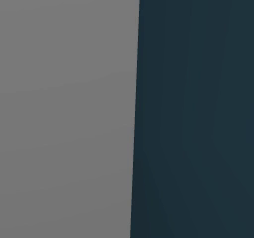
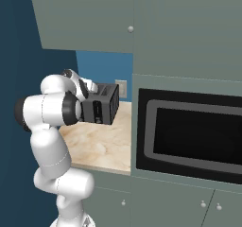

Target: Start the toaster. Once the lever pops up, take the bread to the plate on the dining counter.

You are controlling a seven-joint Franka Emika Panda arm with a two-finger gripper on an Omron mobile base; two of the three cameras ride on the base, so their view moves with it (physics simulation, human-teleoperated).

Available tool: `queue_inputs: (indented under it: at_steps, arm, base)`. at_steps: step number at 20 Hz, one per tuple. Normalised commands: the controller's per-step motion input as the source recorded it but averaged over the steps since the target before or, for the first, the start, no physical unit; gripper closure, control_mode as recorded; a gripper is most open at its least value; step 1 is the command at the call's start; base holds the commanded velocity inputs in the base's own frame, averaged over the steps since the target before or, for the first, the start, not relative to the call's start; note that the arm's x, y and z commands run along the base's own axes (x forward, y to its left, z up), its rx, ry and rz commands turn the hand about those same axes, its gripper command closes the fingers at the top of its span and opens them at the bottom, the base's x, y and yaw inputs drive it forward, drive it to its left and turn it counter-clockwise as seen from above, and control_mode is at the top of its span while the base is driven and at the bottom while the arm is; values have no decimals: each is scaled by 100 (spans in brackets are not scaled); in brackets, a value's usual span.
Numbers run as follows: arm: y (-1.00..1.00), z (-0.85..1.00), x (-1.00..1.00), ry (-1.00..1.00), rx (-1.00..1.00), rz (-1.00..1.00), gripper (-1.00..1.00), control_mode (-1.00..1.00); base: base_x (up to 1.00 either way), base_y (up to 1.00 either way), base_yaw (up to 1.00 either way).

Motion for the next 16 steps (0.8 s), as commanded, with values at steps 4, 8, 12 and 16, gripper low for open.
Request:
queue_inputs:
  at_steps: [4, 8, 12, 16]
  arm:
    - [0, 0, 0, 0, 0, 0, -100, -100]
    - [0, 0, 0, 0, 0, 0, -100, -100]
    - [0, 0, 0, 0, 0, 0, -100, -100]
    - [0, 0, 0, 0, 0, 0, -100, -100]
  base:
    - [0, 0, 0]
    - [0, 0, 0]
    - [0, 0, 0]
    - [0, 0, 0]
